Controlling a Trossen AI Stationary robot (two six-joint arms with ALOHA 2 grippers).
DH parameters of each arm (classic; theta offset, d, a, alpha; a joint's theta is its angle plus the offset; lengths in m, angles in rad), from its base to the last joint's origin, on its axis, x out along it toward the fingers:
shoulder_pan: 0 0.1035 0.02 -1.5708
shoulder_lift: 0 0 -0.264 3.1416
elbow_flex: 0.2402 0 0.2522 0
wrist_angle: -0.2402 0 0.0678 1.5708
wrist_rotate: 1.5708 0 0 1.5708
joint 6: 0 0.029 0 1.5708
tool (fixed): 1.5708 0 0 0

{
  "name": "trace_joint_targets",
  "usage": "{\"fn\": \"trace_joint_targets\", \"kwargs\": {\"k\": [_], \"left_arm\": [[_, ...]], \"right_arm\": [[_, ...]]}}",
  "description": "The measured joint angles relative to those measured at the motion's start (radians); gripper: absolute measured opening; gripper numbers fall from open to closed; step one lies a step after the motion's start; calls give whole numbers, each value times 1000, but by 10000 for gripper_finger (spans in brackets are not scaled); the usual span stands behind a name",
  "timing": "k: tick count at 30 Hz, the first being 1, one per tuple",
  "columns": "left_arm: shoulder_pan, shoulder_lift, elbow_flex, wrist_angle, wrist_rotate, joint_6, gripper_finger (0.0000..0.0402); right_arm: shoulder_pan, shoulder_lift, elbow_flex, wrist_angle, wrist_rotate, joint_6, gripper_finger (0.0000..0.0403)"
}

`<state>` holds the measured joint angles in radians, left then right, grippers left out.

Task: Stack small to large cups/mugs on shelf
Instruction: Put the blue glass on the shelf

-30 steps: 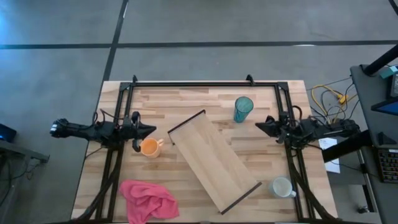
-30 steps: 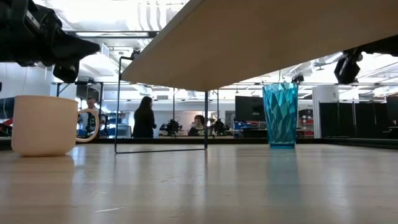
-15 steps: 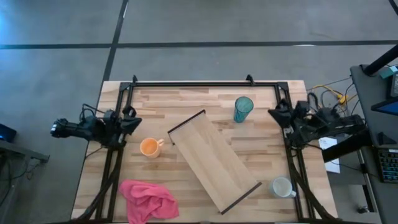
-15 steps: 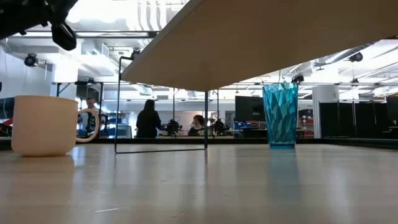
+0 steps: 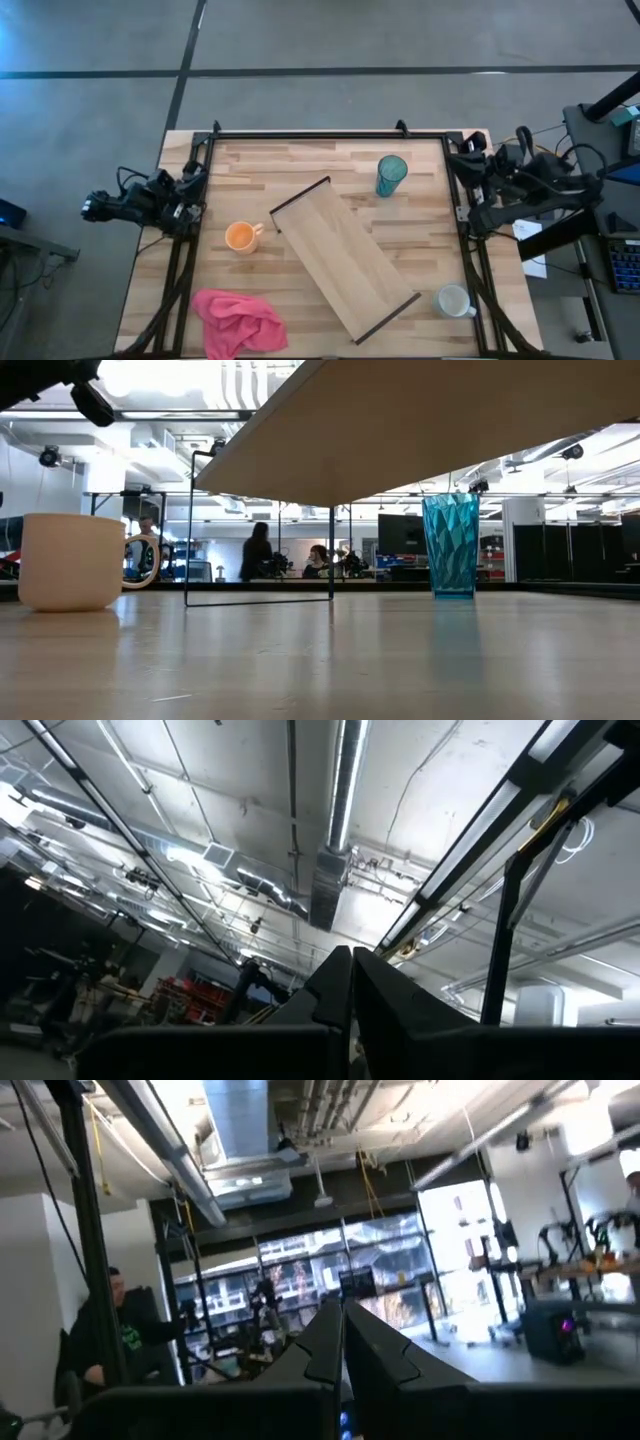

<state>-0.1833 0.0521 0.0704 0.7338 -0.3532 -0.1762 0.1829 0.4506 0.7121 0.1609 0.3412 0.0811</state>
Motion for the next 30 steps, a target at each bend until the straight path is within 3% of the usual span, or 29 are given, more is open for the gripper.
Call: {"fn": "trace_joint_targets", "kwargs": {"k": [9, 14, 20, 24, 30], "left_arm": [[0, 1, 0, 0, -30, 0, 11], [0, 6, 0, -1, -47, 1, 62], [-1, 6, 5, -12, -47, -1, 119], [-1, 7, 57, -152, -47, 0, 124], [-1, 78, 261, -461, -46, -1, 125]], "right_arm": [[0, 148, 125, -238, 0, 102, 39], [0, 227, 193, -317, 1, 74, 71], [0, 320, 322, -601, 1, 86, 94], [0, 393, 424, -814, 24, 195, 93], [-2, 499, 573, -1092, 93, 239, 82]]}}
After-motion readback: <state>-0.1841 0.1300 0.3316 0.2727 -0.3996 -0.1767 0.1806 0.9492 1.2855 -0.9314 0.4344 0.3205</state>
